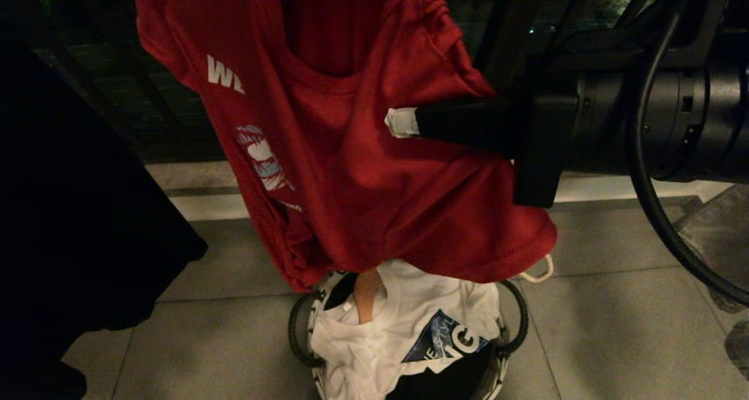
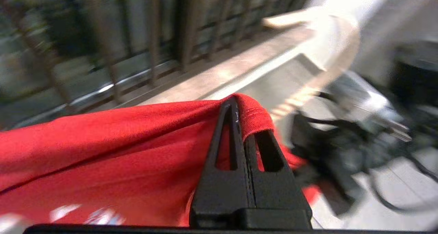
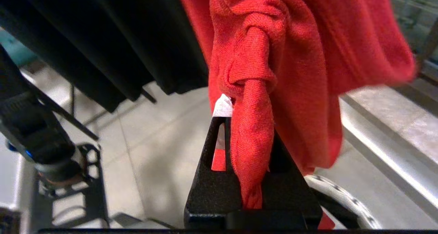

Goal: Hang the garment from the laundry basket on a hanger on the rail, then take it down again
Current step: Hang the clothes on the clothes rack

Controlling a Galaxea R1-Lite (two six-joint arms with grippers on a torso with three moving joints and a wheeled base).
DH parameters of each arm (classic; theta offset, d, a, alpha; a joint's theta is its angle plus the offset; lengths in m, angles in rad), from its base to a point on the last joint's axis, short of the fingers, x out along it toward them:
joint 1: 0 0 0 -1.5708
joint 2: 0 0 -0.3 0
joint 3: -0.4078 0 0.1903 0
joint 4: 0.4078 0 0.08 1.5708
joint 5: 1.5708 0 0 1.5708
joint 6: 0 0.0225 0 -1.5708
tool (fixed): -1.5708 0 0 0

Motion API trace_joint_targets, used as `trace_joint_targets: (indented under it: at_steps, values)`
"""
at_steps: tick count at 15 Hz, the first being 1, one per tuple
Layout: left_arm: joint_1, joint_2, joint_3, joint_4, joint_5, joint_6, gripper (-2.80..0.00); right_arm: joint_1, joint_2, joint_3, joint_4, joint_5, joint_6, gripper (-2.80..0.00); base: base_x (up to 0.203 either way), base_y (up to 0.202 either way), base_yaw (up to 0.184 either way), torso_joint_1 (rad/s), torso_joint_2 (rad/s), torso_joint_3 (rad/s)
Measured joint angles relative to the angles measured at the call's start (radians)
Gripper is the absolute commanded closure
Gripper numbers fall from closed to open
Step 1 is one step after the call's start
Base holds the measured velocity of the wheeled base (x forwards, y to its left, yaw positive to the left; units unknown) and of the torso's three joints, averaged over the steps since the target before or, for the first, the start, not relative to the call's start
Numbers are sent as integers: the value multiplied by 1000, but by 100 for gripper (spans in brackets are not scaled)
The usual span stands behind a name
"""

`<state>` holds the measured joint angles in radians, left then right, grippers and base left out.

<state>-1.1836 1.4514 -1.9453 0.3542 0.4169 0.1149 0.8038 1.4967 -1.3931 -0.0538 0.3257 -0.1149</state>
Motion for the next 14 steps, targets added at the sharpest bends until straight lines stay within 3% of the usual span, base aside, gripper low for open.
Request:
trace_joint_targets:
  at_steps: [3, 9, 14]
  values:
    - [-27, -7, 0, -1, -104, 20, 0, 0, 0, 38, -65, 32, 50, 0, 0, 0, 0, 0, 0, 0]
    - [-80, 4, 13, 11, -68, 14, 0, -32, -7, 112, -179, 36, 82, 0, 0, 0, 0, 0, 0, 0]
    - [-101, 50, 12, 9, -68, 21, 0, -49, -41, 177, -195, 75, 122, 0, 0, 0, 0, 0, 0, 0]
